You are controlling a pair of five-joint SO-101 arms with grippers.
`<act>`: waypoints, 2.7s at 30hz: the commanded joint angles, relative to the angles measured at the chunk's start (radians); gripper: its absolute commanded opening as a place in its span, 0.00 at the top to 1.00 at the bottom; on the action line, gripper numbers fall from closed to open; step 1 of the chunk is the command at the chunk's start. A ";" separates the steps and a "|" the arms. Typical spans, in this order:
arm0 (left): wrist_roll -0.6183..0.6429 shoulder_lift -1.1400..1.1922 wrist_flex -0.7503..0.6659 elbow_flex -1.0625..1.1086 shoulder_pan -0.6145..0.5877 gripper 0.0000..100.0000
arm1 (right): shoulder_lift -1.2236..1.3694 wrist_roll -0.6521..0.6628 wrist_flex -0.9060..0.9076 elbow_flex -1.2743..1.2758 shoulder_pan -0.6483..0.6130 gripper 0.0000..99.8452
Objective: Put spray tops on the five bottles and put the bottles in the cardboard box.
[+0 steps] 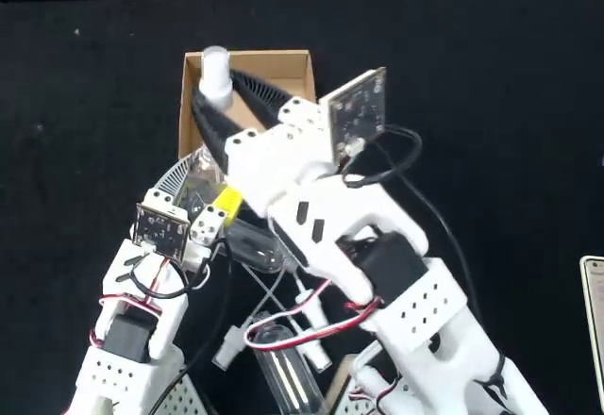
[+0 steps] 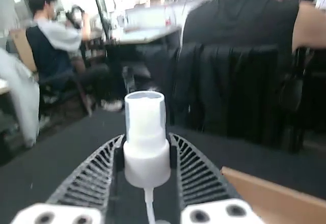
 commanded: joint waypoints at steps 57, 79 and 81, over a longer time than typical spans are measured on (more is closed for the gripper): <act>-0.008 0.905 -1.089 0.012 -0.915 0.96 | -0.363 0.140 -0.117 0.816 0.388 0.86; 0.000 2.042 -1.946 -0.231 -1.153 0.96 | -0.363 0.140 -0.117 0.816 0.388 0.86; 0.002 2.136 -1.993 -0.280 -1.170 0.96 | -0.363 0.140 -0.117 0.816 0.388 0.86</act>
